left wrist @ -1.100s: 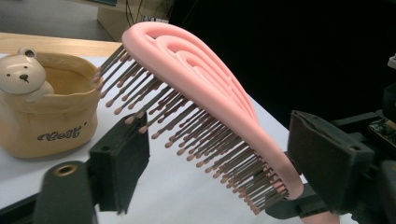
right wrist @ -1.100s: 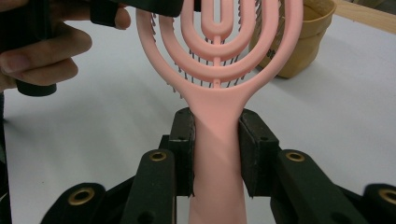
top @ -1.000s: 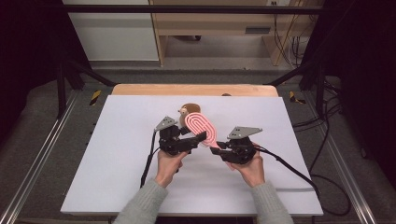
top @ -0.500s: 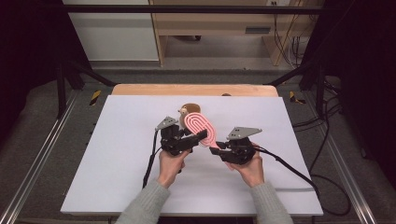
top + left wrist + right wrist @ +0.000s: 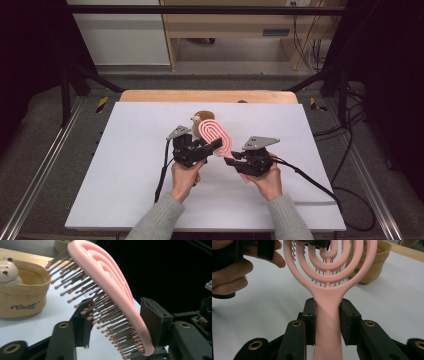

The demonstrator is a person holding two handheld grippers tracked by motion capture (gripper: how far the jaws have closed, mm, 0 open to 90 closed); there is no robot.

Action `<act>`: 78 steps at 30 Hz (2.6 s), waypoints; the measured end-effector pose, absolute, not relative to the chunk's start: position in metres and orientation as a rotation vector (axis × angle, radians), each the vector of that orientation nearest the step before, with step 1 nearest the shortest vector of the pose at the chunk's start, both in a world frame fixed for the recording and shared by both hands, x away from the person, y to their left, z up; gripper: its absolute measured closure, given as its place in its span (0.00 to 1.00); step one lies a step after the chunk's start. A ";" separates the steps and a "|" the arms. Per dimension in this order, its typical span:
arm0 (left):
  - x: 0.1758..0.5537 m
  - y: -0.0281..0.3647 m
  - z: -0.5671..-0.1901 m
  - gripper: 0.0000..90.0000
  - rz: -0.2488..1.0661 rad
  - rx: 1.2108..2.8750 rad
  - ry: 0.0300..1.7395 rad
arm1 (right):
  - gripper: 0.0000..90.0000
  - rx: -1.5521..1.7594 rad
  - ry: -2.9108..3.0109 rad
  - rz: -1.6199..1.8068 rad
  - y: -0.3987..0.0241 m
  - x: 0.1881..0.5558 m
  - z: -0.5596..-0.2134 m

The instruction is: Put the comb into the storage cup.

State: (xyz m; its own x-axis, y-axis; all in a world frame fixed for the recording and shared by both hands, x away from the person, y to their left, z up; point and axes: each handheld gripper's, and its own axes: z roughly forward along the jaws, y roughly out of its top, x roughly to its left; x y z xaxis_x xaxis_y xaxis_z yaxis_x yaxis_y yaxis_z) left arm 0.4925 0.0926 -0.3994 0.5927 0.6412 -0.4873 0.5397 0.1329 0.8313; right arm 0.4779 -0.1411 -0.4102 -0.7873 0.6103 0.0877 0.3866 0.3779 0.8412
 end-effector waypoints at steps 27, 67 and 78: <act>0.484 0.089 -0.395 0.69 0.092 1.472 0.993 | 0.78 0.892 2.407 1.393 -0.140 0.479 -0.411; 0.481 0.102 -0.381 0.70 0.153 1.494 0.891 | 0.25 0.870 2.313 1.531 -0.142 0.480 -0.408; 0.481 0.110 -0.371 0.70 0.220 1.522 0.876 | 0.06 0.851 2.268 1.567 -0.148 0.479 -0.403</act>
State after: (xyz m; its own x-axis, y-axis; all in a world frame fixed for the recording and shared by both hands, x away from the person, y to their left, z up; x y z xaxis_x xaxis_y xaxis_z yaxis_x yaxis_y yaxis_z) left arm 0.4805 0.1099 -0.3712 0.6880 0.6318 -0.3571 0.3878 0.0959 0.9167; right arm 0.4790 -0.1480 -0.4030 -0.7962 0.5940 0.1154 0.3180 0.2486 0.9149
